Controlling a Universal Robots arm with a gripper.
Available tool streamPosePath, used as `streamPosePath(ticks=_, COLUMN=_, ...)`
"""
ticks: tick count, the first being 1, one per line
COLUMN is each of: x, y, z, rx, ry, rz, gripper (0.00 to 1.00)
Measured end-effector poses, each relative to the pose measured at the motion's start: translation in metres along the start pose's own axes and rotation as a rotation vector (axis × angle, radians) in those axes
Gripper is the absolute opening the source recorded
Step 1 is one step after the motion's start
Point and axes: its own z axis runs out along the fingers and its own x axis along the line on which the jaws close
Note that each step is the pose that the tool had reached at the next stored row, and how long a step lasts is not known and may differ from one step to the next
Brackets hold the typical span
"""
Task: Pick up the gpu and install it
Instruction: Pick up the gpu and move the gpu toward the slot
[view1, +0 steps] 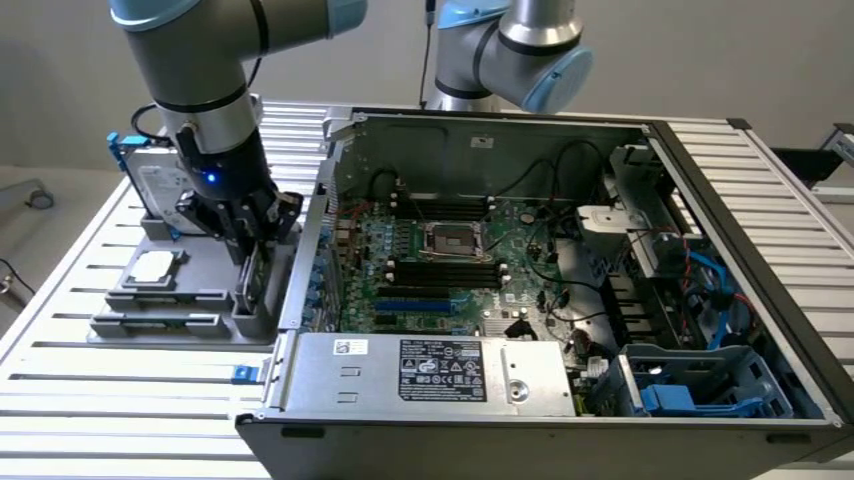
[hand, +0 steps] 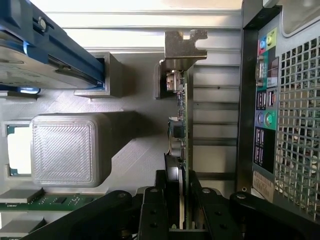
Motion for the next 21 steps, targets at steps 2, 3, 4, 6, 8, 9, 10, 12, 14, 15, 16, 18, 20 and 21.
streamPosePath(ticks=2, x=0.000, y=-0.0001, z=-0.0018, rx=-0.0002, ry=-0.0002, rz=0.000, gripper=0.28)
streamPosePath(ticks=3, x=0.000, y=-0.0001, z=-0.0027, rx=-0.0002, ry=-0.0002, rz=0.000, gripper=0.28)
streamPosePath(ticks=4, x=0.000, y=-0.0001, z=-0.0036, rx=-0.0002, ry=-0.0002, rz=0.000, gripper=0.28)
streamPosePath(ticks=6, x=0.000, y=-0.0002, z=-0.0050, rx=-0.0002, ry=-0.0002, rz=0.000, gripper=0.28)
streamPosePath(ticks=8, x=0.000, y=-0.0002, z=-0.0066, rx=-0.0002, ry=-0.0002, rz=0.000, gripper=0.28)
streamPosePath(ticks=9, x=0.000, y=-0.0002, z=-0.0078, rx=-0.0001, ry=-0.0002, rz=0.000, gripper=0.28)
streamPosePath(ticks=10, x=0.000, y=-0.0002, z=-0.0094, rx=-0.0001, ry=-0.0002, rz=0.000, gripper=0.28)
streamPosePath(ticks=12, x=0.000, y=-0.0003, z=-0.0131, rx=-0.0002, ry=-0.0001, rz=0.000, gripper=0.28)
streamPosePath(ticks=14, x=0.000, y=-0.0002, z=-0.0171, rx=-0.0003, ry=-0.0003, rz=0.000, gripper=0.28)
streamPosePath(ticks=15, x=0.000, y=-0.0002, z=-0.0195, rx=-0.0001, ry=-0.0002, rz=0.000, gripper=0.28)
streamPosePath(ticks=16, x=0.000, y=-0.0002, z=-0.0221, rx=-0.0002, ry=-0.0002, rz=0.001, gripper=0.28)
streamPosePath(ticks=18, x=0.000, y=0.0000, z=-0.0279, rx=-0.0002, ry=-0.0002, rz=0.001, gripper=0.28)
streamPosePath(ticks=20, x=0.001, y=0.0002, z=-0.0365, rx=-0.0002, ry=-0.0002, rz=0.001, gripper=0.28)
streamPosePath(ticks=21, x=0.001, y=0.0003, z=-0.0410, rx=-0.0002, ry=-0.0003, rz=0.001, gripper=0.28)
